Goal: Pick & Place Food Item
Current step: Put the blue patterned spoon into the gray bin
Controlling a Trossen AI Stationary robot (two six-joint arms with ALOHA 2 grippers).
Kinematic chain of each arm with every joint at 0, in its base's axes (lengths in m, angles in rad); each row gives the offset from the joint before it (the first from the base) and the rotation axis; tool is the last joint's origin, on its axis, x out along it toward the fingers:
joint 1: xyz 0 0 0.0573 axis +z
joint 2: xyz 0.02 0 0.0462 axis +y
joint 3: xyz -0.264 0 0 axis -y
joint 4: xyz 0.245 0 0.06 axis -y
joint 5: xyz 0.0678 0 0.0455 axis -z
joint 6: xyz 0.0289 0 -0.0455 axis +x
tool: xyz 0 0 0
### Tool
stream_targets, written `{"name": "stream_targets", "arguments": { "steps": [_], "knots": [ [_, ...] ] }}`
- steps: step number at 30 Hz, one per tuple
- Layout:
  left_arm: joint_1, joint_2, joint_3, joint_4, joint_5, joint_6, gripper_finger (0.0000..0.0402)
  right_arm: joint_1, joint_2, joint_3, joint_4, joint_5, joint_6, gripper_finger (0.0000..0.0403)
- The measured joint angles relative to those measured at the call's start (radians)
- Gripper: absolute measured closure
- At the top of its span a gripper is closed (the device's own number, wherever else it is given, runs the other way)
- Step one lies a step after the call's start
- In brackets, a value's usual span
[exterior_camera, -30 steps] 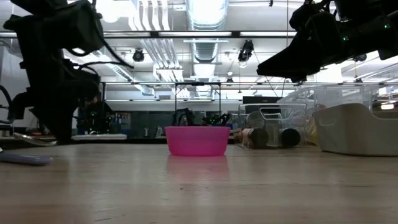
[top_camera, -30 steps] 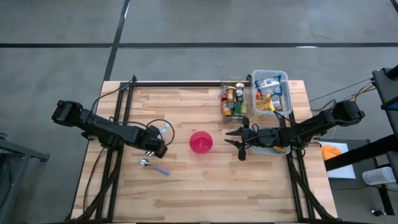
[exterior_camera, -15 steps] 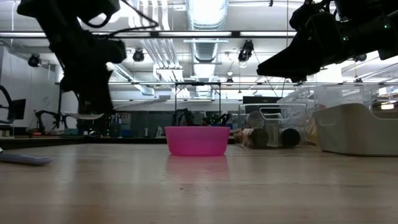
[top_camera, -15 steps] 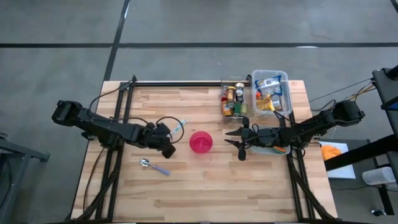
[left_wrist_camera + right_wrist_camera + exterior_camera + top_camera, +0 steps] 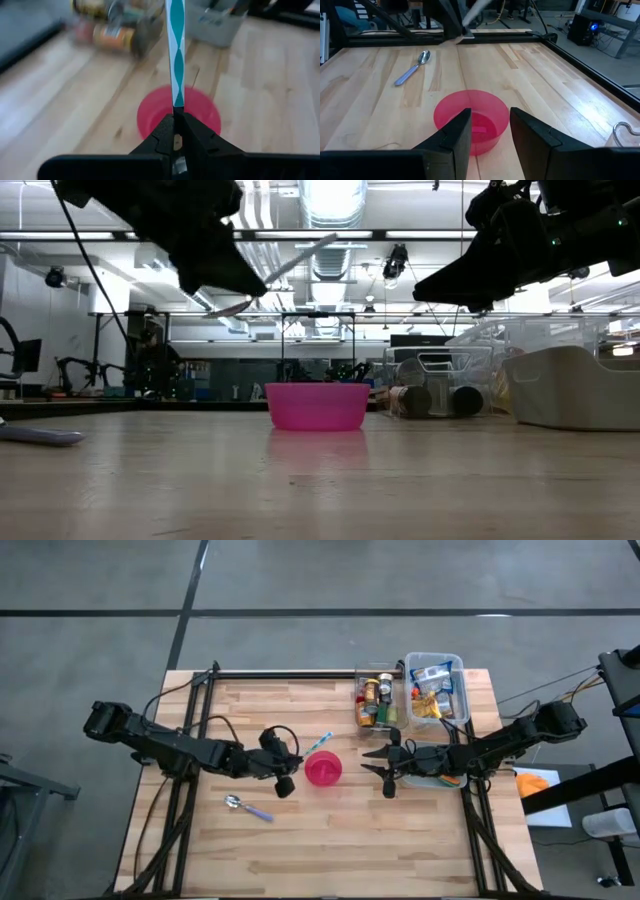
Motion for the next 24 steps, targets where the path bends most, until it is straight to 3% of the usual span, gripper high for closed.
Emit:
{"name": "stream_targets", "arguments": {
  "steps": [10, 24],
  "knots": [
    [0.000, 0.005, -0.001, 0.227, 0.009, 0.261, 0.0377, 0.000, 0.000, 0.000, 0.000, 0.000, 0.000, 0.0272],
    [0.000, 0.005, -0.001, 0.259, 0.011, 0.493, 0.0377, 0.000, 0.000, 0.000, 0.000, 0.000, 0.000, 0.0272]
  ]
}}
